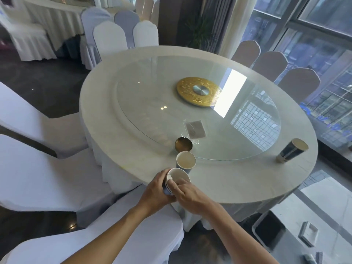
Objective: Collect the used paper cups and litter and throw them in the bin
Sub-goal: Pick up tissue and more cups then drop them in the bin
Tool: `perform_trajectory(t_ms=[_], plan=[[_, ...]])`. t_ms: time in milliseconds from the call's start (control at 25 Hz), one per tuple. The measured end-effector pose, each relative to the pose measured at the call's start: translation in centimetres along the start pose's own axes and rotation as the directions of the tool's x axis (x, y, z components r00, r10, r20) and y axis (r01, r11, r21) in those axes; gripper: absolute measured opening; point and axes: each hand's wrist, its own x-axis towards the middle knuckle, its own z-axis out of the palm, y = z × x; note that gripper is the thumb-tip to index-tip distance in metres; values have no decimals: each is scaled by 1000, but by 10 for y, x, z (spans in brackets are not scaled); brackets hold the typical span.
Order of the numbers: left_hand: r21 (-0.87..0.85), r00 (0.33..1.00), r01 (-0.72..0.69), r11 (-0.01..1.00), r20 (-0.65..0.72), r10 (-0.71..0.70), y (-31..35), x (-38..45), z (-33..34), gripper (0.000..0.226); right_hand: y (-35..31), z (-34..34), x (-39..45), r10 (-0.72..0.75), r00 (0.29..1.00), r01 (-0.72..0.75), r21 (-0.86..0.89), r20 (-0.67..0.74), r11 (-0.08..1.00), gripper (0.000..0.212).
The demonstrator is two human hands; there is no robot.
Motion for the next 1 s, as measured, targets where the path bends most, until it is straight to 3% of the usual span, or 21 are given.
perform_trajectory(t_ms=[80,200,280,360,400,520,600,760,840,1000], plan=[[-21,999,23,1000,-36,-23,-2,12,-3,78,5,-9,14,-88,994,88,-5,-57,996,71],[-33,994,60,998,-93,-63,-7,24,-9,82,22,-26,32,-116,952,120,-5,-285,993,64],[-49,986,92,995,-132,-98,-10,30,-12,85,37,-39,46,-77,893,89,7,-444,996,45],[-77,972,119,990,-192,-132,-10,36,-13,86,56,-51,62,-24,857,75,80,-514,994,19],[-89,961,129,988,-234,-146,-8,39,-13,87,66,-55,68,6,870,58,116,-492,992,23],[-119,926,151,981,-330,-182,2,48,-14,96,89,-60,81,85,943,-12,223,-321,975,64],[-160,884,171,972,-411,-224,16,55,-11,93,106,-60,91,54,968,10,253,-244,967,82],[-252,797,164,954,-535,-278,39,60,-5,85,132,-46,119,21,994,-1,189,-106,982,117],[-282,769,168,944,-561,-305,44,58,-2,80,136,-38,126,5,996,9,156,-88,988,118],[-316,743,145,937,-591,-315,58,60,2,76,137,-34,131,21,986,24,264,-168,964,91]])
